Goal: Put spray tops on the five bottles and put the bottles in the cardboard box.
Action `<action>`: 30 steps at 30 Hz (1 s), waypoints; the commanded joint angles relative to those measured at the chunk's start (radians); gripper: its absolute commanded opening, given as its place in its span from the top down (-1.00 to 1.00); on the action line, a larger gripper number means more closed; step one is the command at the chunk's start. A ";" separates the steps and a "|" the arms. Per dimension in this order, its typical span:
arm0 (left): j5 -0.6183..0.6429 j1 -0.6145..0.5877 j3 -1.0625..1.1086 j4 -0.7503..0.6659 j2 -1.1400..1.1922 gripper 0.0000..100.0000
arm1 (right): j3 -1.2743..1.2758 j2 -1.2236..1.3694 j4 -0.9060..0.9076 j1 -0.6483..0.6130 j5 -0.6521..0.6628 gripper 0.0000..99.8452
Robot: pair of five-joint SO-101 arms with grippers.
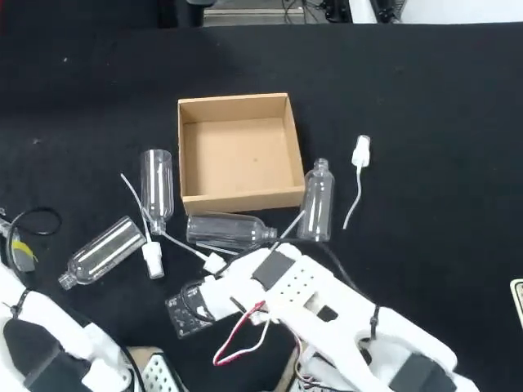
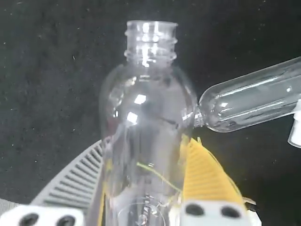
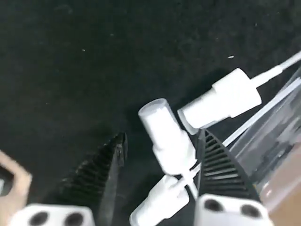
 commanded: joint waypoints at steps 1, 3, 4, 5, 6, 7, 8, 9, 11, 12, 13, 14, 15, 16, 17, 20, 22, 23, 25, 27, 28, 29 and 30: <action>-0.012 -0.012 -0.002 -0.005 -0.043 0.94 | 0.001 0.044 -0.107 0.012 0.011 0.61; -0.012 -0.012 0.016 -0.005 -0.048 0.94 | 0.002 0.074 -0.141 0.017 0.012 0.61; -0.012 -0.012 0.022 -0.005 -0.049 0.94 | 0.002 0.090 -0.150 0.017 0.023 0.62; -0.012 -0.012 0.025 -0.005 -0.049 0.94 | 0.002 0.107 -0.153 0.017 0.037 0.62; -0.012 -0.012 0.027 -0.005 -0.049 0.94 | 0.002 0.124 -0.153 0.017 0.048 0.62; -0.012 -0.012 0.027 -0.005 -0.049 0.94 | 0.002 0.139 -0.152 0.017 0.057 0.62; -0.012 -0.012 0.027 -0.005 -0.049 0.94 | 0.002 0.154 -0.150 0.018 0.066 0.62; -0.012 -0.012 0.027 -0.005 -0.049 0.94 | 0.002 0.168 -0.150 0.020 0.072 0.62; -0.012 -0.012 0.025 -0.005 -0.049 0.94 | -0.002 0.180 -0.149 0.044 0.074 0.64; -0.012 -0.012 0.025 -0.005 -0.049 0.94 | -0.007 0.180 -0.149 0.057 0.074 0.69; -0.012 -0.010 0.025 -0.005 -0.049 0.94 | -0.013 0.180 -0.149 0.068 0.074 0.76; -0.012 -0.007 0.025 -0.005 -0.049 0.94 | -0.019 0.180 -0.149 0.081 0.074 0.87; -0.012 -0.005 0.025 -0.005 -0.049 0.94 | -0.028 0.180 -0.149 0.095 0.068 0.98; -0.011 -0.004 0.025 -0.005 -0.049 0.94 | -0.039 0.180 -0.149 0.110 0.066 0.98; -0.011 -0.002 0.025 -0.005 -0.049 0.94 | -0.053 0.179 -0.141 0.127 0.057 0.94; -0.008 0.015 0.018 -0.006 -0.049 0.94 | -0.150 0.157 -0.046 0.146 -0.008 0.98; -0.005 0.044 0.018 -0.006 -0.051 0.94 | -0.245 0.111 0.043 0.143 -0.087 0.98; -0.003 0.061 0.018 -0.005 -0.051 0.94 | -0.297 0.081 0.087 0.141 -0.132 0.98; 0.014 0.101 0.018 -0.005 -0.051 0.94 | -0.410 0.005 0.180 0.141 -0.226 0.98; 0.068 0.151 0.018 -0.009 -0.051 0.94 | -0.535 -0.073 0.261 0.147 -0.324 0.98; 0.097 0.183 0.018 -0.012 -0.051 0.94 | -0.604 -0.108 0.298 0.150 -0.377 0.98; 0.121 0.225 0.016 -0.014 -0.051 0.94 | -0.670 -0.139 0.325 0.164 -0.434 0.98; 0.152 0.269 0.008 -0.015 -0.051 0.94 | -0.739 -0.165 0.341 0.186 -0.496 0.98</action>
